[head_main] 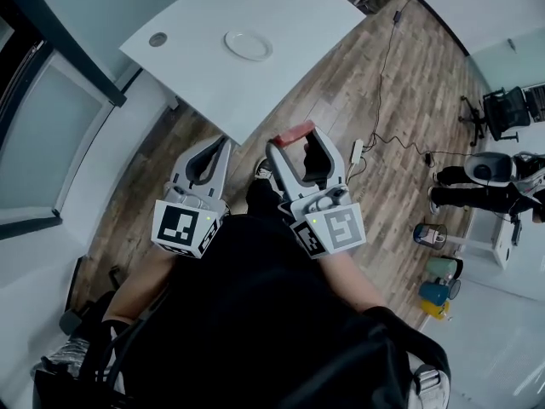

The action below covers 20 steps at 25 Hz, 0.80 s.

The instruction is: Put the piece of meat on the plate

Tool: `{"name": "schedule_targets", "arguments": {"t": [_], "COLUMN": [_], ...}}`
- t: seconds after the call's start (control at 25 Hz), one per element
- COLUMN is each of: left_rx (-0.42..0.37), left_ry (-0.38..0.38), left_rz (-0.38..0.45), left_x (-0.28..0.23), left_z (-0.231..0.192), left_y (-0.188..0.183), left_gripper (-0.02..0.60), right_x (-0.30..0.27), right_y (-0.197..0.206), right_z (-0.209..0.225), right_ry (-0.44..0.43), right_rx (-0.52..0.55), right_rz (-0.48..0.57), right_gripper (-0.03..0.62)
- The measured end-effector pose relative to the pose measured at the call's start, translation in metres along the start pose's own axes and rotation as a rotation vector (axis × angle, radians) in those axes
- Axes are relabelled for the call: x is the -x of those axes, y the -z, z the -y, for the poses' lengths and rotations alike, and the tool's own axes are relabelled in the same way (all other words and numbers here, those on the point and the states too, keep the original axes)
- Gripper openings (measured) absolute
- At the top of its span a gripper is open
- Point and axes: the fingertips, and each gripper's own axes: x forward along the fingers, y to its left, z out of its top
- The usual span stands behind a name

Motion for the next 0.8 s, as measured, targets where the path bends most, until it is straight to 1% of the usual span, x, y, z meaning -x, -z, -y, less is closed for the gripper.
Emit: {"name": "schedule_targets", "arguments": {"t": [0.16, 0.28, 0.52, 0.64, 0.8], "left_rx": [0.0, -0.001, 0.006, 0.016, 0.002], "left_ry": [-0.015, -0.036, -0.071, -0.083, -0.092], "left_rz": [-0.013, -0.018, -0.037, -0.043, -0.047], "left_x": [-0.009, -0.013, -0.033, -0.053, -0.096], "left_z": [0.0, -0.016, -0.043, -0.06, -0.075], "left_y": [0.002, 0.003, 0.008, 0.011, 0.008], "left_gripper": [0.003, 0.004, 0.003, 0.003, 0.003], "right_x": [-0.003, -0.023, -0.062, -0.083, -0.116], "right_y": [0.005, 0.008, 0.011, 0.017, 0.026], "right_z": [0.012, 0.012, 0.023, 0.035, 0.07], "right_ry": [-0.012, -0.028, -0.054, -0.062, -0.065], "right_rx": [-0.026, -0.032, -0.012, -0.011, -0.028], "right_rz": [-0.024, -0.027, -0.027, -0.039, -0.064], "right_gripper": [0.291, 0.291, 0.291, 0.291, 0.291]}}
